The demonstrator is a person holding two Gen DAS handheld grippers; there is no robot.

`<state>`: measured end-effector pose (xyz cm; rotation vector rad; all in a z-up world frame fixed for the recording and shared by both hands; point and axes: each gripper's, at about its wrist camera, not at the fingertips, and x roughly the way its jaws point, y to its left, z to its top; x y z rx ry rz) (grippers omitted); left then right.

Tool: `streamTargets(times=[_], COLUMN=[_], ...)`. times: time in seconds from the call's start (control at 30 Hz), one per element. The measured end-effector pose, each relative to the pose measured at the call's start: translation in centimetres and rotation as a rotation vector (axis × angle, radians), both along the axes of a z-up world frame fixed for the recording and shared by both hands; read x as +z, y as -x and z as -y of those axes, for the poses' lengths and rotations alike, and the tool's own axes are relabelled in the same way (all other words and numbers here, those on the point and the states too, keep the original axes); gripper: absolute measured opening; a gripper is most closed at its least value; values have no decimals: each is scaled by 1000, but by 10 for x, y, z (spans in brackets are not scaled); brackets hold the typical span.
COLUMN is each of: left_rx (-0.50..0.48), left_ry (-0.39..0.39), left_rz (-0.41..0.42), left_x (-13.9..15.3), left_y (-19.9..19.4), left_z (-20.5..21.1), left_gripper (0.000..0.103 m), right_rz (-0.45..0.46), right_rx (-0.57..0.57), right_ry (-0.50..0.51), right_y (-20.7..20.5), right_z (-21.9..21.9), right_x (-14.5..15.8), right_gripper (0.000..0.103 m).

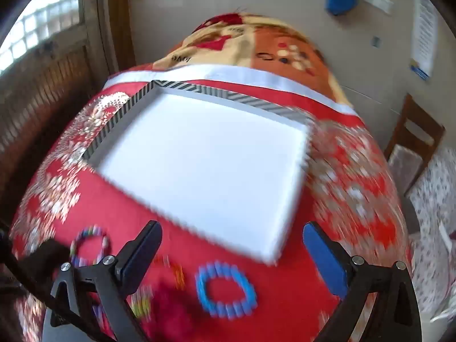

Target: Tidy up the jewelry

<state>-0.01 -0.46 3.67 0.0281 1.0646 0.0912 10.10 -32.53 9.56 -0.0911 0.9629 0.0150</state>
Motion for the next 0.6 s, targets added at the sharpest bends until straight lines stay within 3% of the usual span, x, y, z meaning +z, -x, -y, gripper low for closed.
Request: streamTargets(times=[0.1, 0.27, 0.4, 0.6], left_rx=[50, 114, 131, 139], left_ry=[-17, -25, -30, -35], left_rz=[-2, -10, -18, -18], left_x=[6, 10, 11, 14], left_y=[2, 8, 6, 5], left_z=[-5, -16, -17, -19], left_gripper=[101, 101, 101, 101], right_rz=[-36, -119, -148, -217], right_rx=[86, 243, 344, 404], right_ry=[25, 20, -23, -90], right_y=[-56, -95, -88, -69], right_z=[-33, -62, -65, -69], right_x=[-14, -58, -73, -83], right_gripper=[99, 88, 87, 87])
